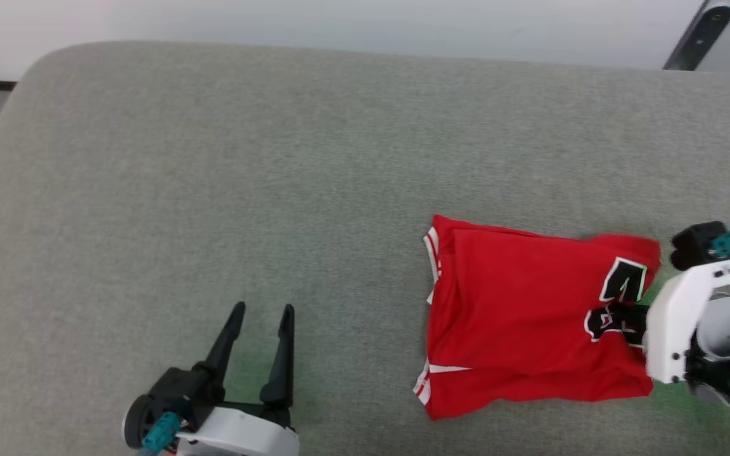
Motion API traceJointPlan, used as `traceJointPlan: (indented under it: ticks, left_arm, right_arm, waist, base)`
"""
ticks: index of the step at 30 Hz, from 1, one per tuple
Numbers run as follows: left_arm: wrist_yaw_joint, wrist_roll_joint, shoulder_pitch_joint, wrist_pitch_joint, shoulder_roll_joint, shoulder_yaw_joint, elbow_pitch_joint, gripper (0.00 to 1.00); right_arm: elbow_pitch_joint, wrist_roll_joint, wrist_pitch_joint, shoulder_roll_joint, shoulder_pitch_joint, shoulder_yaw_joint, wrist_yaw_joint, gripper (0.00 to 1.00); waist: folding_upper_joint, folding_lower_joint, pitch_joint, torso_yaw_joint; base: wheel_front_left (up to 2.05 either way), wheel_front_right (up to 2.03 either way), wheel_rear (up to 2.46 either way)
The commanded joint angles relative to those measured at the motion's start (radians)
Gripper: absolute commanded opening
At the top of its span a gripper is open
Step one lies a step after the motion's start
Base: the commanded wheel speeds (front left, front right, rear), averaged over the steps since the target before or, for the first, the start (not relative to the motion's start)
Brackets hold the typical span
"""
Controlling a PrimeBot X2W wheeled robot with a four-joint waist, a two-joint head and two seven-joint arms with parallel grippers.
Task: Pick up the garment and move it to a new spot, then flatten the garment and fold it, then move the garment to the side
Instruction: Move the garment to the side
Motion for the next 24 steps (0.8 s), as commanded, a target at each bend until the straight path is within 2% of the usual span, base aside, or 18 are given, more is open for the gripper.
traceJointPlan:
  ticks: [1,13,19,24]
  left_arm:
    - [-0.007,0.009,-0.005,-0.004,0.000,0.010,-0.008,1.00]
    - [-0.012,0.052,-0.021,-0.004,0.000,0.048,-0.053,1.00]
    - [-0.026,0.068,-0.030,-0.004,0.000,0.060,-0.084,1.00]
    - [-0.034,0.092,-0.045,-0.004,0.003,0.072,-0.122,1.00]
  right_arm:
    - [-0.012,0.014,-0.018,-0.024,0.023,-0.022,0.002,0.00]
    - [-0.095,0.010,-0.052,-0.197,0.109,-0.255,0.002,0.00]
    - [-0.053,-0.021,-0.069,-0.257,0.091,-0.396,0.002,0.00]
    - [0.013,-0.086,-0.110,-0.293,0.051,-0.464,0.002,0.00]
  waist:
    - [0.0000,0.0000,-0.005,-0.032]
    - [0.0000,0.0000,0.024,-0.104]
    - [0.0000,0.0000,0.053,-0.117]
    - [0.0000,0.0000,0.086,-0.109]
  base:
    - [0.00,0.00,0.00]
    - [0.00,0.00,0.00]
    - [0.00,0.00,0.00]
    - [0.00,0.00,0.00]
